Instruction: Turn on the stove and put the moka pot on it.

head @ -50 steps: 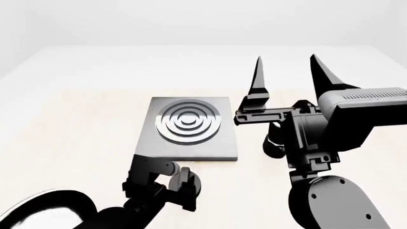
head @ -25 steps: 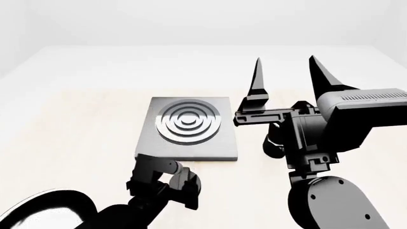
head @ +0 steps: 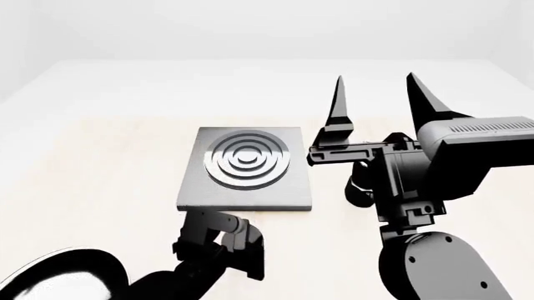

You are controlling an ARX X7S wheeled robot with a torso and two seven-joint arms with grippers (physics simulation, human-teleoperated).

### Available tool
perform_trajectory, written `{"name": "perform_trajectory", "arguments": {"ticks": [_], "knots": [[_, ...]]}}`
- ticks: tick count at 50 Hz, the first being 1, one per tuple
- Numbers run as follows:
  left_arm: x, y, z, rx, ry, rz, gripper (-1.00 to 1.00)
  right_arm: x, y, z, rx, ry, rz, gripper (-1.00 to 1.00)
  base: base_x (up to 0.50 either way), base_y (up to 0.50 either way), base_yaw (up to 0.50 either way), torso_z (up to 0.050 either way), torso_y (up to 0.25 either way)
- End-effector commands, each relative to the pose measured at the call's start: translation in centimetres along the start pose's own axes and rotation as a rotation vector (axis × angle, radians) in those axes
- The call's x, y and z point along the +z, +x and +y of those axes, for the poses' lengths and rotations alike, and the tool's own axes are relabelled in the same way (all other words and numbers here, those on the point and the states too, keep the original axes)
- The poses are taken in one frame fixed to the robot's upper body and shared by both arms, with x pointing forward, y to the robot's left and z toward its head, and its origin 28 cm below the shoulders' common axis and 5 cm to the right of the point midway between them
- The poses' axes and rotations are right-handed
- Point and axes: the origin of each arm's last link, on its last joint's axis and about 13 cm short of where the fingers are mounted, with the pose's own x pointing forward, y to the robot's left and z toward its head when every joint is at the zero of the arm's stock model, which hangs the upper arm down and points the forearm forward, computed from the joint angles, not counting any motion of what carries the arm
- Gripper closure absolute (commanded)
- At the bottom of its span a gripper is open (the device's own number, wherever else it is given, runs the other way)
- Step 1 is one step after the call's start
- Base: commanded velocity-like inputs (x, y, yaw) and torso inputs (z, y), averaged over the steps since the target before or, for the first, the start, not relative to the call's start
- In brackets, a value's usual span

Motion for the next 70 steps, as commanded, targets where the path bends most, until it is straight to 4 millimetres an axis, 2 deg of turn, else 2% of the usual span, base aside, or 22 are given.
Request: {"name": "perform_trajectory", "arguments": {"ticks": [1, 29, 70], "knots": [[-0.5, 0.3, 0.1, -0.005, -0.004, 0.013, -1.0, 0.0, 0.0, 0.0, 0.001, 0.002, 0.001, -1.0, 0.0, 0.0, 0.0, 0.0, 0.0], [-0.5, 0.9, 0.2, -0.012, -0.006, 0.021, -1.0, -0.1, -0.1, -0.1, -0.003, 0.003, 0.003, -1.0, 0.0, 0.0, 0.0, 0.0, 0.0], [-1.7, 1.9, 0.0, -0.039, -0.036, 0.041, -1.0, -0.3, -0.2, -0.1, 0.0, 0.008, 0.008, -1.0, 0.0, 0.0, 0.0, 0.0, 0.0]]}}
